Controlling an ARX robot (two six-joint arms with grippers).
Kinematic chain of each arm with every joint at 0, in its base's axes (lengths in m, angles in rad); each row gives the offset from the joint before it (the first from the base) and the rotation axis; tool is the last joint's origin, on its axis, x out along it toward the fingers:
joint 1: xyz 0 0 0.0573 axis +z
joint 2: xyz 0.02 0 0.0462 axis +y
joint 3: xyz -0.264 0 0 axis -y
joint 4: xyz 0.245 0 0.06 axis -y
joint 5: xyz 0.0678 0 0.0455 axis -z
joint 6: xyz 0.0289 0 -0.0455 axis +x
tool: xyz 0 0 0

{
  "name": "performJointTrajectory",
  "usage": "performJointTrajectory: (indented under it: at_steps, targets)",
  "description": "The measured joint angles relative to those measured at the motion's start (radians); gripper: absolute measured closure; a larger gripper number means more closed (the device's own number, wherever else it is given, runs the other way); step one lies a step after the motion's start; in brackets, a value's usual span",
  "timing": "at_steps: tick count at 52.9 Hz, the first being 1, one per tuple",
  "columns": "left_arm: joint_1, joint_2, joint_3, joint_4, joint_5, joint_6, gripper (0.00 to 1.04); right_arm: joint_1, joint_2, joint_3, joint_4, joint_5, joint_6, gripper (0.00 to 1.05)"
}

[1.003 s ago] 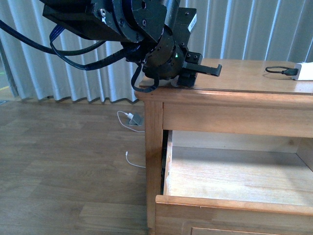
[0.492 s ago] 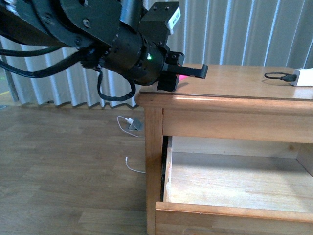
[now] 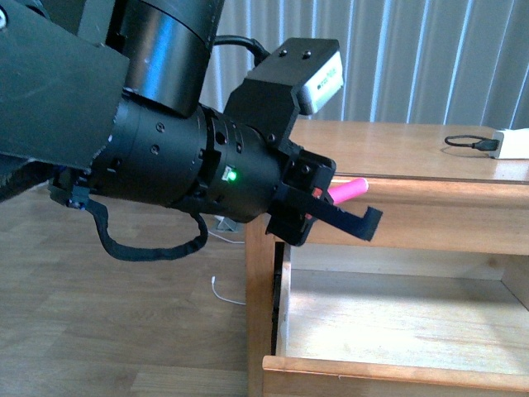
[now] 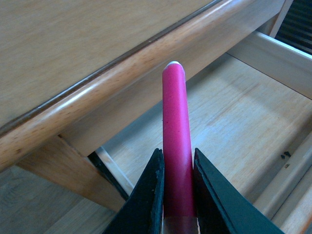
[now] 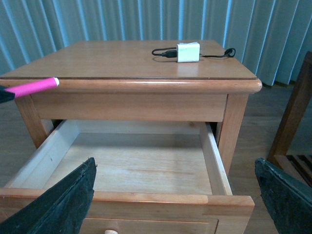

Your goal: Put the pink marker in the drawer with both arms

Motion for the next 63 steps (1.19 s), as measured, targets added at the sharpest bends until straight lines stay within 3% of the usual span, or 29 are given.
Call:
performJointTrajectory:
  at_steps: [16, 44, 63]
  targets:
    - [-0.076, 0.198, 0.079, 0.01, -0.045, -0.006, 0.9, 0.0, 0.0, 0.0, 0.0, 0.0, 0.0, 0.08]
    - [-0.121, 0.424, 0.254, 0.018, -0.127, -0.028, 0.9, 0.0, 0.0, 0.0, 0.0, 0.0, 0.0, 0.08]
    - [-0.13, 0.406, 0.224, 0.029, -0.128, -0.018, 0.4, 0.0, 0.0, 0.0, 0.0, 0.0, 0.0, 0.08]
